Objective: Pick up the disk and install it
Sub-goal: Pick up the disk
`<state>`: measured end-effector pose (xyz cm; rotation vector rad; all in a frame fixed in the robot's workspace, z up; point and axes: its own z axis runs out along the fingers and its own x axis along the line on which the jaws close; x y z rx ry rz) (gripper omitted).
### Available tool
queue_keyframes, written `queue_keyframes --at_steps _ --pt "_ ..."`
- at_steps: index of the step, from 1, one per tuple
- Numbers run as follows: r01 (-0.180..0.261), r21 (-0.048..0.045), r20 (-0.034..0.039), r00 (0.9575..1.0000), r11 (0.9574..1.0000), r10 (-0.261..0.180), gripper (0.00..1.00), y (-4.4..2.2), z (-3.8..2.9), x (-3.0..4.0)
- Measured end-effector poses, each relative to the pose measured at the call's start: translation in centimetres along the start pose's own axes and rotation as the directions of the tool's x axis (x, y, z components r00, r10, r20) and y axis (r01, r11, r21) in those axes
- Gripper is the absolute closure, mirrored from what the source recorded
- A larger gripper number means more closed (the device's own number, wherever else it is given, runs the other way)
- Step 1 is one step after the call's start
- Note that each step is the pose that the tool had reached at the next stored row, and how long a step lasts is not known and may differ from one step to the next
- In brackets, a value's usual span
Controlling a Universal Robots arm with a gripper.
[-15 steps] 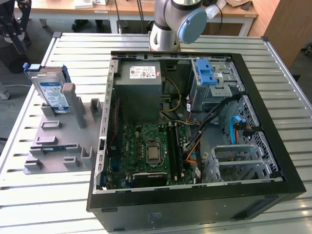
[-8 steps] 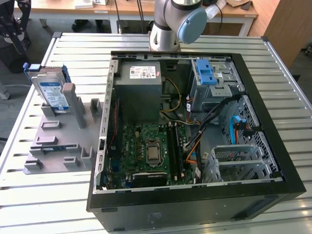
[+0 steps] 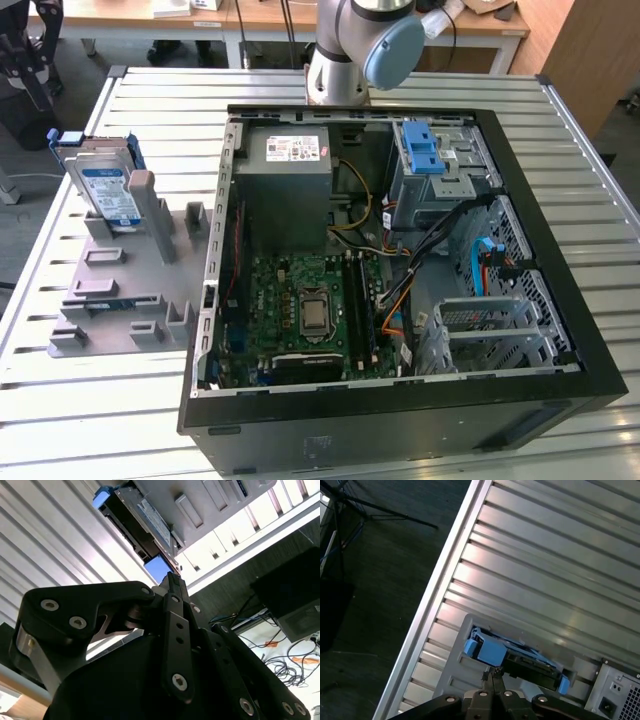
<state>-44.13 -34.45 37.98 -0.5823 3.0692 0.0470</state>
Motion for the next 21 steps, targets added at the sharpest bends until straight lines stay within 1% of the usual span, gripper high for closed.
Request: queue_keyframes --at_steps 5,11,21 --pt "0.030 -0.0007 -0.0008 0.9996 0.9996 -0.030 0.89 0.02 0.02 0.06" --pt "0.064 -0.0015 -0.0016 0.9980 0.9980 -0.064 0.89 0.05 0.05 0.13" --pt "0.117 -0.0028 -0.0030 0.9932 0.9932 -0.117 0.89 0.09 0.08 0.24"
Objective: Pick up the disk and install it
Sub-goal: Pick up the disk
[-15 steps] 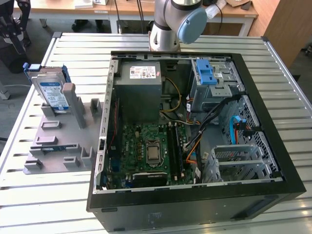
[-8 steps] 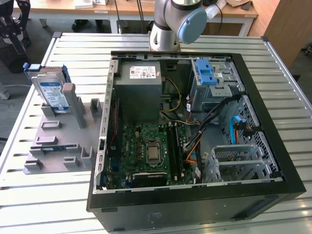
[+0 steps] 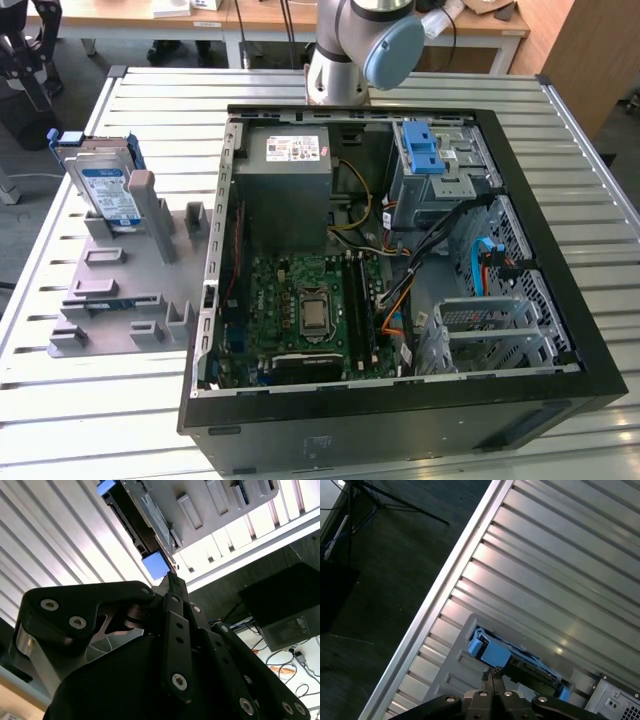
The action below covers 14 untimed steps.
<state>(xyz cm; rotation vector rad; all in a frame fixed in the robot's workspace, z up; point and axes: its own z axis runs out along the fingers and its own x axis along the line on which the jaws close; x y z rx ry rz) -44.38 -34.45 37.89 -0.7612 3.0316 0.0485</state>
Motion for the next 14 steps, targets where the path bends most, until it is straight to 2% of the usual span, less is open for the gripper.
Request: queue_keyframes --at_steps 7,14 --pt "0.040 -0.0009 -0.0011 0.9992 0.9992 -0.040 0.89 0.02 0.02 0.04" --pt "0.083 -0.0019 -0.0019 0.9966 0.9966 -0.083 0.89 0.04 0.05 0.08"
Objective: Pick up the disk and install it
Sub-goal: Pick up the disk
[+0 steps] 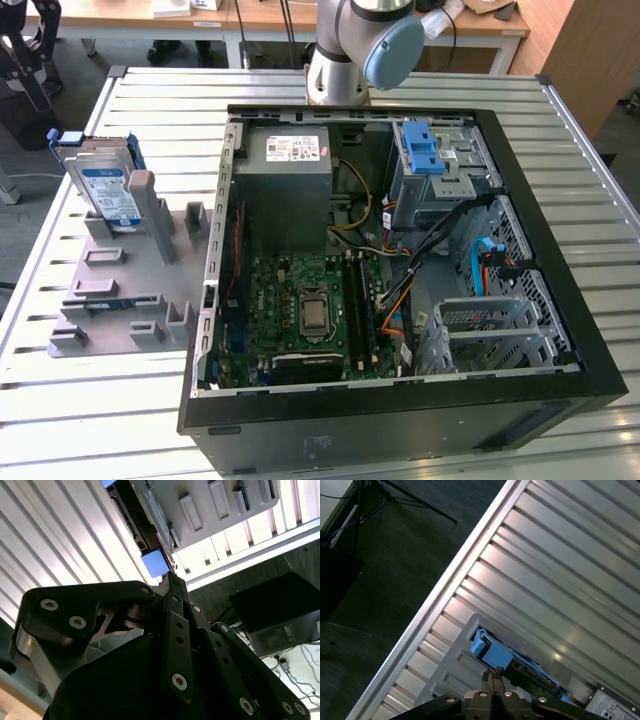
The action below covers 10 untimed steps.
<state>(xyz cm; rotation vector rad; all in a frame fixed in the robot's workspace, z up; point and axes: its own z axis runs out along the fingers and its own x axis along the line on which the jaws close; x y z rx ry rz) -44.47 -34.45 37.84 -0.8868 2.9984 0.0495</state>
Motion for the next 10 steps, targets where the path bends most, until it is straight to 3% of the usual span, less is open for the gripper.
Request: queue_keyframes --at_steps 10 --pt "0.064 -0.0006 -0.0004 0.9979 0.9979 -0.064 0.89 0.04 0.04 0.07"
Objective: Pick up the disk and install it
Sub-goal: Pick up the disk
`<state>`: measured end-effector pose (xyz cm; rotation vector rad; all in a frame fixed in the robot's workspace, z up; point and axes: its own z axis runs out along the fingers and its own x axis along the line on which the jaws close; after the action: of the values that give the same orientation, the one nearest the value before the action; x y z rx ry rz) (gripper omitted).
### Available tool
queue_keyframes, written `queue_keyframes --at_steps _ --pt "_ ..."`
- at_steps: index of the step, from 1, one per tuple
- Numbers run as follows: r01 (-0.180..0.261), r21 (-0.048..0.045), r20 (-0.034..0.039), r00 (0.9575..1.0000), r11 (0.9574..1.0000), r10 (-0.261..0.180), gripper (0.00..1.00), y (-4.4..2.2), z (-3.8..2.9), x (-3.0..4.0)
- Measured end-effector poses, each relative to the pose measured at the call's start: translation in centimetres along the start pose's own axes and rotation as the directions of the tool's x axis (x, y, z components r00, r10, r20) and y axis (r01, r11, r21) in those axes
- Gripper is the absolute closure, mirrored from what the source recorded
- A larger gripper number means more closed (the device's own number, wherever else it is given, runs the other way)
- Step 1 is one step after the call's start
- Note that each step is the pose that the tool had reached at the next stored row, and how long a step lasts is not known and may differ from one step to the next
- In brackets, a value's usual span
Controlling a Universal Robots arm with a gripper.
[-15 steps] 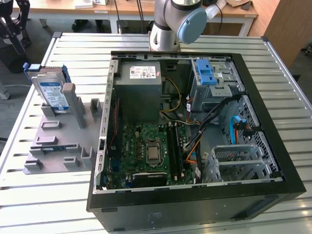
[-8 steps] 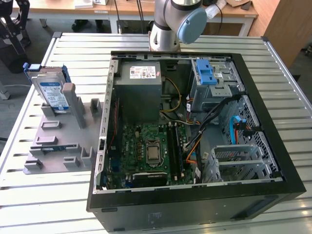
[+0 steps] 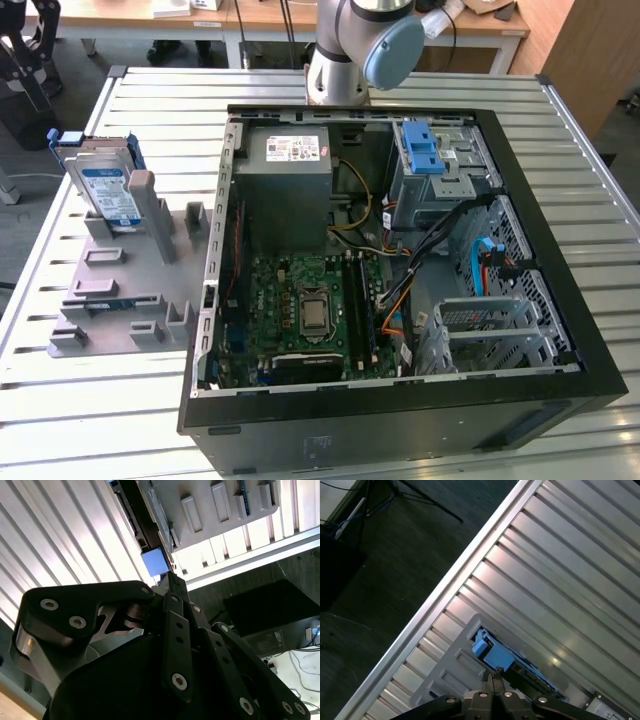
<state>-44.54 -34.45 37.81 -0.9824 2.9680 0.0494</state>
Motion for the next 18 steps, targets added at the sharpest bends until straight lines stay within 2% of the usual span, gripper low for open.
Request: queue_keyframes --at_steps 8,18 --pt "0.058 0.0006 0.0012 0.9983 0.9983 -0.058 0.89 0.03 0.04 0.04" --pt "0.122 0.0013 0.0023 0.9926 0.9926 -0.122 0.89 0.06 0.06 0.09"
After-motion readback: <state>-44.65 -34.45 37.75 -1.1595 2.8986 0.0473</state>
